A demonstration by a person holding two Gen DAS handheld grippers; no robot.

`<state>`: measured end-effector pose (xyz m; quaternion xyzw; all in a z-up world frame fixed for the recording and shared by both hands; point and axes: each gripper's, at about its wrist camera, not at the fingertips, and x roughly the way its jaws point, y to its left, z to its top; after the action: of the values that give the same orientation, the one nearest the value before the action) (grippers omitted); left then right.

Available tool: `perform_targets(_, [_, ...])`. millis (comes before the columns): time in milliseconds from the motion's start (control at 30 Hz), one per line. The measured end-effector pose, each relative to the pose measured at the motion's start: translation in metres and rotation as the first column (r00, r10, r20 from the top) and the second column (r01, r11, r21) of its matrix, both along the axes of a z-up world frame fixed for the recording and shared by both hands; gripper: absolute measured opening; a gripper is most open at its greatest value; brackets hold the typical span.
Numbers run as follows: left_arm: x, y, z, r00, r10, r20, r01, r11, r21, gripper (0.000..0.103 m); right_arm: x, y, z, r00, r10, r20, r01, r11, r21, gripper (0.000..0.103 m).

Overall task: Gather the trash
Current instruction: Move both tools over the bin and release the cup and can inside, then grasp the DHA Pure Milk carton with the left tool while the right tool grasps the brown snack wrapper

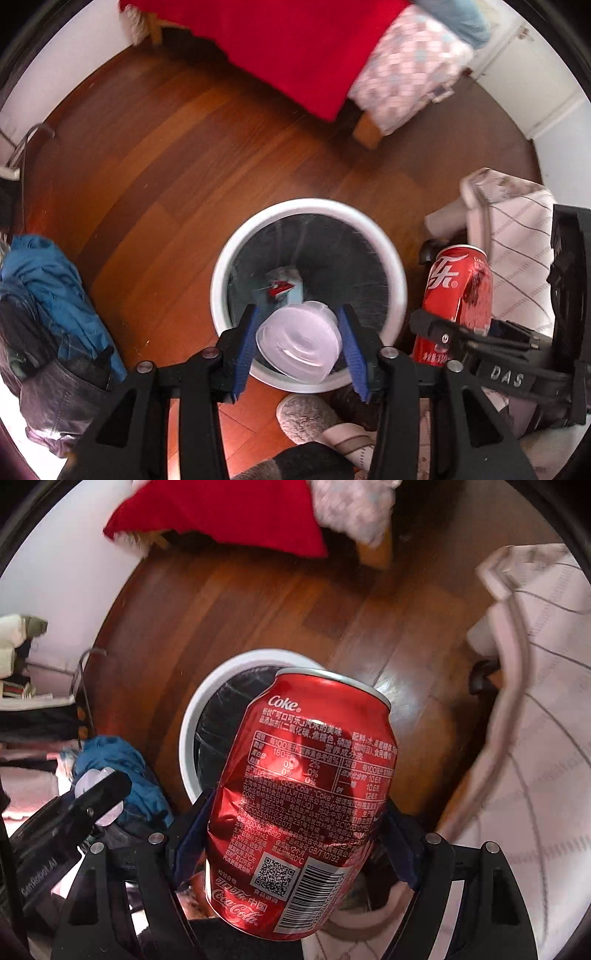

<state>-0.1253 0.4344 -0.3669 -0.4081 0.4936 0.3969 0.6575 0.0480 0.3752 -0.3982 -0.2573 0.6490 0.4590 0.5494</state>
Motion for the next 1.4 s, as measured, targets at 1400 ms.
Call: perform_targets(1400, [-0.058, -0.105, 0.148, 0.997, 0.063, -0.052, -0.043, 0.945, 0.324, 0.099, -0.048, -0.113, 0.154, 0.961, -0.029, 0.274, -0.023, 0.983, 0.184, 0.103])
